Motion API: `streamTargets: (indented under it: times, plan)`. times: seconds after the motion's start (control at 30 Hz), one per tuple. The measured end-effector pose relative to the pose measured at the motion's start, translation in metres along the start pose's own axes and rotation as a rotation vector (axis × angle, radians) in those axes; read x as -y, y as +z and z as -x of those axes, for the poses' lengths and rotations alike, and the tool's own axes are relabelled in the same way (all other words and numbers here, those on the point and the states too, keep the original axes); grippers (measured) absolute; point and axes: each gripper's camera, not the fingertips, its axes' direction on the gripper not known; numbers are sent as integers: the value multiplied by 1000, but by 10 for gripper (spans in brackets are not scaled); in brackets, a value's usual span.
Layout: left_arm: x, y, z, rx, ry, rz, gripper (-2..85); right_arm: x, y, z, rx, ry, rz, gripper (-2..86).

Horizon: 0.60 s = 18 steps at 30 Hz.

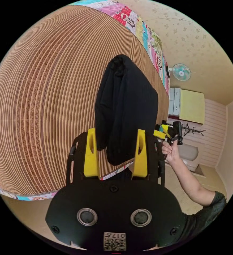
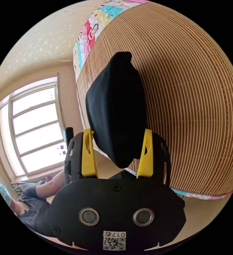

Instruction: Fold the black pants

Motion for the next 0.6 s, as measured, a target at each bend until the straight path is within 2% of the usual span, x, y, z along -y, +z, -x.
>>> streamTargets:
  times: [0.07, 0.2, 0.3, 0.5, 0.6]
  plan:
    - [3, 18, 9, -25, -2, 49, 191, 18, 18, -7, -33, 10, 92, 238]
    - [-22, -7, 29, -70, -28, -54, 146, 25, 43, 11, -118, -80, 218, 204]
    - [-54, -41, 47, -29, -27, -109, 132, 15, 68, 28, -96, -87, 304, 192]
    - [-126, -143, 130, 115, -131, -169, 135, 8, 180, 92, -117, -174, 567, 188]
    - [-161, -225, 178, 146, -228, -301, 131, 22, 241, 144, -105, -225, 617, 180]
